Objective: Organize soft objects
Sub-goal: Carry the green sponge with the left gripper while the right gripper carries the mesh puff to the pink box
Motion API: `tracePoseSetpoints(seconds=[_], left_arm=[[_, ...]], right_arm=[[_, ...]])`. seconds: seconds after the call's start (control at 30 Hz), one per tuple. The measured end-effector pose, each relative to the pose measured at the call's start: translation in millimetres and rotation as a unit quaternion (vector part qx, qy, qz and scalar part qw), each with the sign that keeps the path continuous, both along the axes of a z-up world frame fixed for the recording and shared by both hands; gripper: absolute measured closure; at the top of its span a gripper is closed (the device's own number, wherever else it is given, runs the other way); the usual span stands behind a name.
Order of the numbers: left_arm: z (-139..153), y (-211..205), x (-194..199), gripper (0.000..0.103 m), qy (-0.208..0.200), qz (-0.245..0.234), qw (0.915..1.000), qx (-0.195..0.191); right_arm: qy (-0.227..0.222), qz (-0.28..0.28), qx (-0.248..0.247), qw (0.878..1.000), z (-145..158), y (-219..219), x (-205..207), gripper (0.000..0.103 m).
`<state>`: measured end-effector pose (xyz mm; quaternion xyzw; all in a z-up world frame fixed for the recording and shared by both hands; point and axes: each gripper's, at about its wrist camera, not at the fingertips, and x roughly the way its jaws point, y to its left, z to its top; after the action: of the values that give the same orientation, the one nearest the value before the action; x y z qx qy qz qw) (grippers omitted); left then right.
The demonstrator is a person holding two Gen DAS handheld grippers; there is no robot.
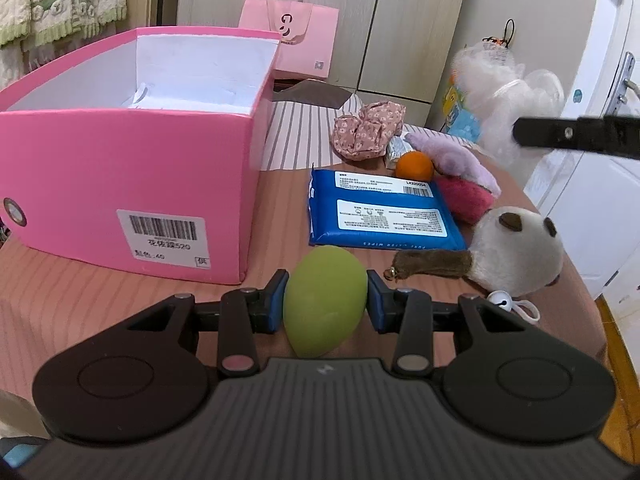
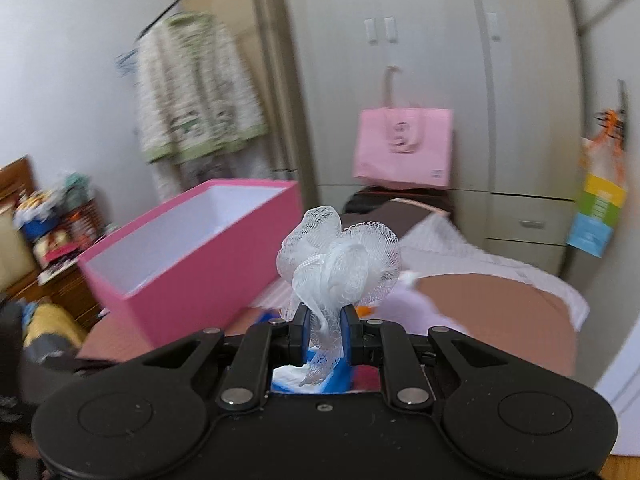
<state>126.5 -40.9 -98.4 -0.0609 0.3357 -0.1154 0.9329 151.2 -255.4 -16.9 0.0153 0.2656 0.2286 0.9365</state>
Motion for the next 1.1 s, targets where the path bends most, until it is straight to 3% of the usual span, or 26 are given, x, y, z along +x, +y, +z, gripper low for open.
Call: tracePoseSetpoints(seconds=[0.27,0.53,0.77,1.1], left_arm=[[3.2,13.9,-5.3,0.064,0.018,-0.013,0.9997,0.003],[8.9,41.2,-16.3,0.064,0.038,-0.031,0.9987,0.014],[21.8,69.5,-29.7,0.064,0.067,-0.051,0.9964,0.017],[62.3,116.6,-46.6,0.064,0.08,-0.052,0.9954,0.009]], right_arm=[[0.06,0.065,-0.022,0.996,-13.6,40.9,-17.1,0.085],[0.107,0.084,-0.053,0.989,-34.0,67.1,-34.4,0.085],[0.14,0.11,-0.053,0.983,-28.6,85.1,-57.0,0.085],[0.136,0.149,-0.038,0.979,-7.9,114.3,-77.9,0.085]])
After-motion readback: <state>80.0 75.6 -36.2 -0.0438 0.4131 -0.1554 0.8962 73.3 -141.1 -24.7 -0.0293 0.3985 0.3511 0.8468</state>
